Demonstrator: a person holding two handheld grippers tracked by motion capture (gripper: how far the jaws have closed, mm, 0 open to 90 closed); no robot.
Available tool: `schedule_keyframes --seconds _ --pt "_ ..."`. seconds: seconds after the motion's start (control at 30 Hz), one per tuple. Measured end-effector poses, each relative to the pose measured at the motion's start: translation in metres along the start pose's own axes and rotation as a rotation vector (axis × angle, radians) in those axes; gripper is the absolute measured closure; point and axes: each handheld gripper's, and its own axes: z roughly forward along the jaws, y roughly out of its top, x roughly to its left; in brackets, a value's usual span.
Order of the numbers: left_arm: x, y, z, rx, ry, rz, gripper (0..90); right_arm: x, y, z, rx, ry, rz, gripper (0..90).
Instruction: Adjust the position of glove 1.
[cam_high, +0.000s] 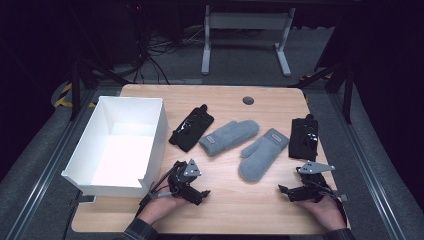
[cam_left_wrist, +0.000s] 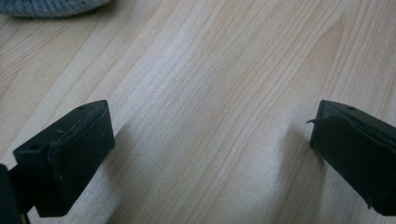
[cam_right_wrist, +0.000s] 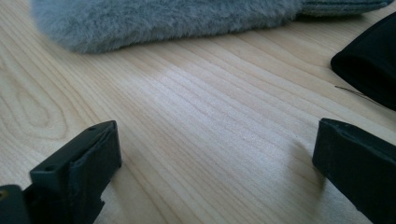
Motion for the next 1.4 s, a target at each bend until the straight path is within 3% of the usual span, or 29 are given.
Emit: schedule_keyframes --seconds 0.23,0.33,0.47,0.67,0.7,0.8,0.87,1.4 --pt "0.001 0.001 0.001 -0.001 -0.007 0.005 0.0 0.000 -0.001 -0.002 -0.004 -0.005 0.001 3.4" --pt "0.001 0.001 0.001 -0.002 -0.005 0.007 0.0 -0.002 0.001 -0.006 0.000 0.002 0.000 14.6" --pt "0.001 0.001 0.001 -0.003 -0.009 0.008 0.0 -0.003 0.004 -0.009 -0.003 0.005 0.011 21.0" --pt "0.002 0.002 0.002 -0.003 -0.013 0.017 0.0 -0.003 0.016 -0.017 -0.024 0.043 0.031 53.6" --pt "0.002 0.002 0.002 -0.001 -0.014 0.014 0.1 -0.002 0.023 -0.021 -0.043 0.048 0.021 67.3" --pt "0.002 0.002 0.002 -0.003 -0.014 0.016 0.1 -0.002 0.032 -0.022 -0.067 0.065 0.012 83.8" --pt "0.002 0.002 0.002 -0.003 -0.014 0.016 0.1 -0.002 0.035 -0.022 -0.074 0.075 0.007 89.0" --pt "0.002 0.002 0.002 -0.001 -0.014 0.017 0.1 0.010 0.077 0.011 -0.080 0.141 -0.058 90.0"
